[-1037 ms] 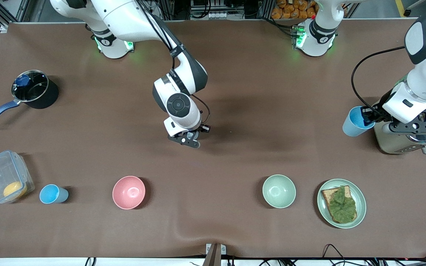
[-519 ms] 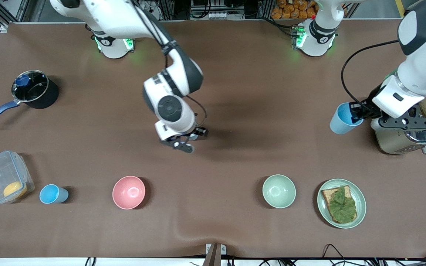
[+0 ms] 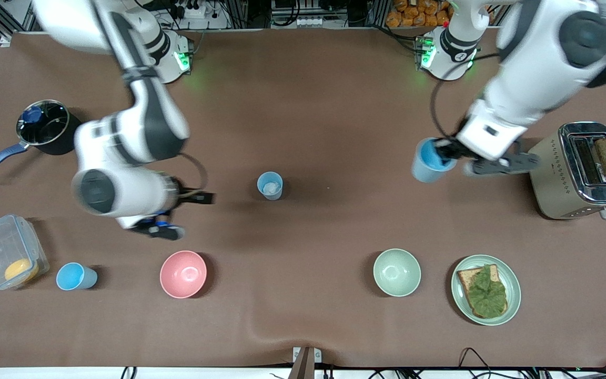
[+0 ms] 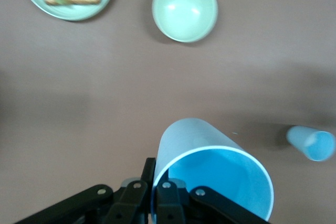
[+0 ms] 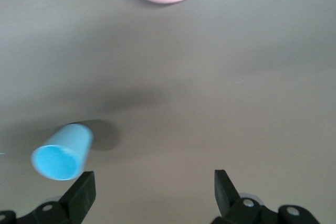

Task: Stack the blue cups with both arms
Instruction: 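Set the cup down with the right gripper while the left gripper approaches, then move the held cup above the placed cup with the left gripper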

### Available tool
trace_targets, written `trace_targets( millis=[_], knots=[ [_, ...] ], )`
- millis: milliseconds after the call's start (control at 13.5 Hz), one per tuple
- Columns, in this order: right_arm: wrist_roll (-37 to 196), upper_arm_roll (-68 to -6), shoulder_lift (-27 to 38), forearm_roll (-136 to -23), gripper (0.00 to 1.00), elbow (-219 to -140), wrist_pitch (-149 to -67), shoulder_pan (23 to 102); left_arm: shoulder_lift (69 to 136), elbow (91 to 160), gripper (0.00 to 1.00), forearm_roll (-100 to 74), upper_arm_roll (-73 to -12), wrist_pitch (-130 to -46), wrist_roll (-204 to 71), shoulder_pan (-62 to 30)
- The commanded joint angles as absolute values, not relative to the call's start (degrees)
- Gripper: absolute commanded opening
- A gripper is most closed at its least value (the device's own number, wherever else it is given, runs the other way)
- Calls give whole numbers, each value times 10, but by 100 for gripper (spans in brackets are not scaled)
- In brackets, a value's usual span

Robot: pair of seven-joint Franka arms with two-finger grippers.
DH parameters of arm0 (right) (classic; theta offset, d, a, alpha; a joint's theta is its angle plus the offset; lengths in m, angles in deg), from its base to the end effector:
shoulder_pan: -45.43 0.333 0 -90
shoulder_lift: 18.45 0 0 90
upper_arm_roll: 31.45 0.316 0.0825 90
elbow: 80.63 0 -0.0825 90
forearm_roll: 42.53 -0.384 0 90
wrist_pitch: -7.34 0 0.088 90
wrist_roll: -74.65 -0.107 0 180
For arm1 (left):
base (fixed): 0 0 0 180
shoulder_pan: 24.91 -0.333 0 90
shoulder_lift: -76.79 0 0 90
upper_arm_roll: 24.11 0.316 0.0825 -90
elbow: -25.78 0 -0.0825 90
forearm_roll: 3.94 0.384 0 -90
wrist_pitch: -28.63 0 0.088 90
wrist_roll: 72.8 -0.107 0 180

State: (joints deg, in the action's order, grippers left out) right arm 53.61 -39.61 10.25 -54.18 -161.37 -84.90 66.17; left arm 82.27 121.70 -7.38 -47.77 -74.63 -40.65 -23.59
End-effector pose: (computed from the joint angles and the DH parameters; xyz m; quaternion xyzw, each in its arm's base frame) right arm 0.6420 0.1809 0.3956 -0.9831 0.0881 0.1590 0.0197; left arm 0.5409 -0.2475 0.5455 0.9962 0.0699 -0.0055 0.0522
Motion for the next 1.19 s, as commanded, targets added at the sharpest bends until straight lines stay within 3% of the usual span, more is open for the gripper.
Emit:
trace_targets(
  millis=[0, 296, 667, 1111],
  knots=[
    [610, -385, 77, -483, 100, -1628, -830, 613, 856, 1190, 0, -80, -500, -760, -292, -182],
    [715, -382, 43, -448, 100, -1634, -822, 537, 941, 1138, 0, -67, -498, -823, -106, -77],
    [734, -362, -106, -409, 100, -1755, -903, 484, 1082, 1024, 0, 34, -480, -865, 73, 37],
    [737, -349, -199, -411, 100, -1772, -866, 440, 1154, 1022, 0, 39, -344, -972, 151, 188]
  ],
)
